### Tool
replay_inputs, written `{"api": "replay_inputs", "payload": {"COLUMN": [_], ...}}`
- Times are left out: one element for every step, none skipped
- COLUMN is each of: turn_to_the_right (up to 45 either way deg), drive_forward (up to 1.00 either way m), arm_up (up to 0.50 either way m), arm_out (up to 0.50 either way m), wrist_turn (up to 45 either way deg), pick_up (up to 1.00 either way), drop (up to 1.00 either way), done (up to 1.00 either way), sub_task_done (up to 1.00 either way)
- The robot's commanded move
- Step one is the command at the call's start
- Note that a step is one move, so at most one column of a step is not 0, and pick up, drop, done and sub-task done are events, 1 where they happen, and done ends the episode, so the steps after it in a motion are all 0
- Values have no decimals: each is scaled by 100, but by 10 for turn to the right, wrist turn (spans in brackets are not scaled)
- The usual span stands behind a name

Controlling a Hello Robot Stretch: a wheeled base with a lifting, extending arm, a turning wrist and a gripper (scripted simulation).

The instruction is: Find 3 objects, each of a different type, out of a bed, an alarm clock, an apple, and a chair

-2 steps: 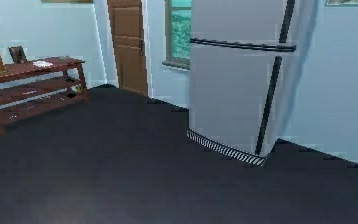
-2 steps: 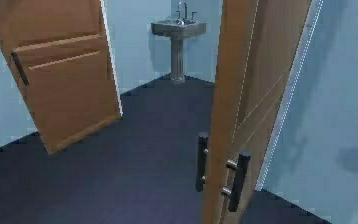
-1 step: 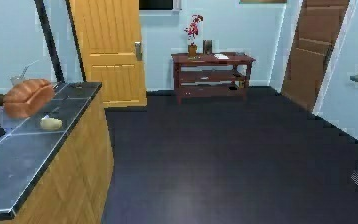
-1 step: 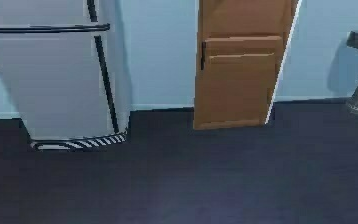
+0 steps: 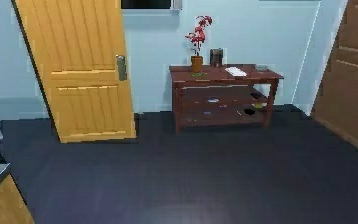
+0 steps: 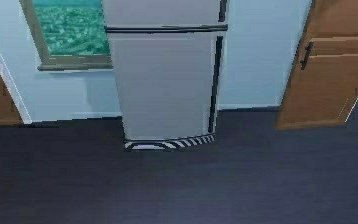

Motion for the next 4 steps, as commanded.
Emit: {"api": "replay_inputs", "payload": {"turn_to_the_right": [-30, 0, -450, -90], "drive_forward": [0, 100, 0, 0], "arm_up": [0, 0, 0, 0], "arm_out": [0, 0, 0, 0], "wrist_turn": [0, 0, 0, 0], "pick_up": [0, 0, 0, 0], "drop": [0, 0, 0, 0], "done": [0, 0, 0, 0], "sub_task_done": [0, 0, 0, 0]}}
